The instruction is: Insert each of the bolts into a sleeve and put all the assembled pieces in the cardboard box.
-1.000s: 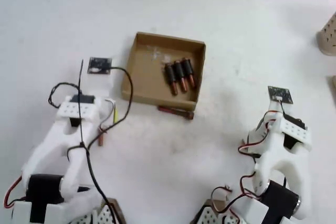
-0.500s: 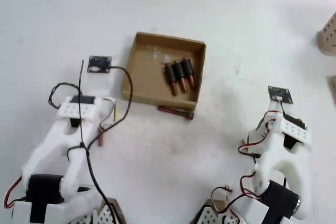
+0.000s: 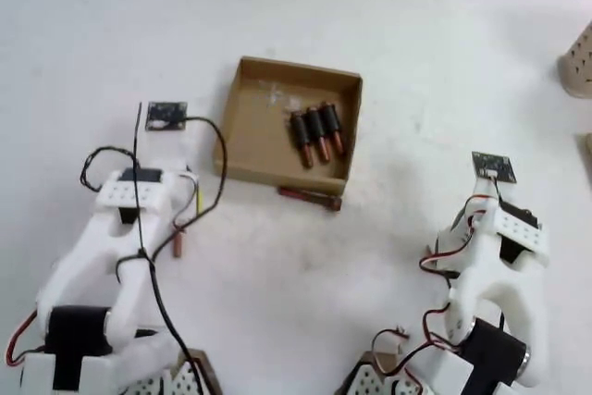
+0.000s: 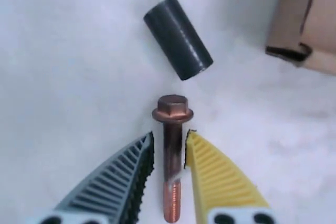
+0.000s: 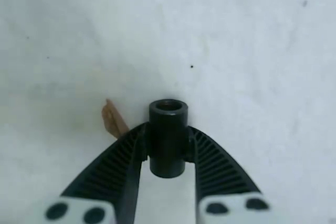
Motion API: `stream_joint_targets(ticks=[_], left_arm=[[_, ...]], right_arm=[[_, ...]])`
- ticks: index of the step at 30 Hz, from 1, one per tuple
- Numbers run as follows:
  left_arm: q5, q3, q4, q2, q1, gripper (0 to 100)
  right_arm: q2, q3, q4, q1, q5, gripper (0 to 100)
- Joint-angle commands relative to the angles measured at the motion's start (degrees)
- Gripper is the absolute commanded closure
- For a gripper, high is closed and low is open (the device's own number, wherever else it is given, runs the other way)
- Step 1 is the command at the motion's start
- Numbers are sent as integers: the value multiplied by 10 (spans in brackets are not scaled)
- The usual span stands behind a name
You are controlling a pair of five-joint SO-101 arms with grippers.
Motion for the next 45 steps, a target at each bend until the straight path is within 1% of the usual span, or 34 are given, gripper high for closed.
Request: stream_joint_targets(ticks=[1,6,17,19,23,25,30,32,36,40,42,45], left_arm=[[22,-66,45,51,-3,870],[24,-127,83,115,-2,872],[26,-139,61,121,2,873],[26,-137,58,122,15,893],[24,-135,40,124,36,984],[25,-135,40,124,33,972],[21,-135,35,122,29,980],[20,-135,25,119,12,980],[20,-121,-25,118,-37,980],[20,-121,-28,117,-50,980],[20,-121,-28,117,-50,980],[20,-121,-28,117,-51,980]], right_arm=[[-22,-2,-7,4,7,981],[-22,-2,-7,4,7,981],[-22,-2,-7,4,7,981],[-22,-2,-7,4,7,981],[-22,-2,-7,4,7,981],[-22,-2,-7,4,7,981],[-22,-2,-7,1,5,981],[-22,-2,-6,0,4,981],[-22,-5,12,-39,3,981],[-51,-27,64,-91,-4,981],[-88,-35,80,-116,-43,981],[-164,-32,85,-153,-122,981]])
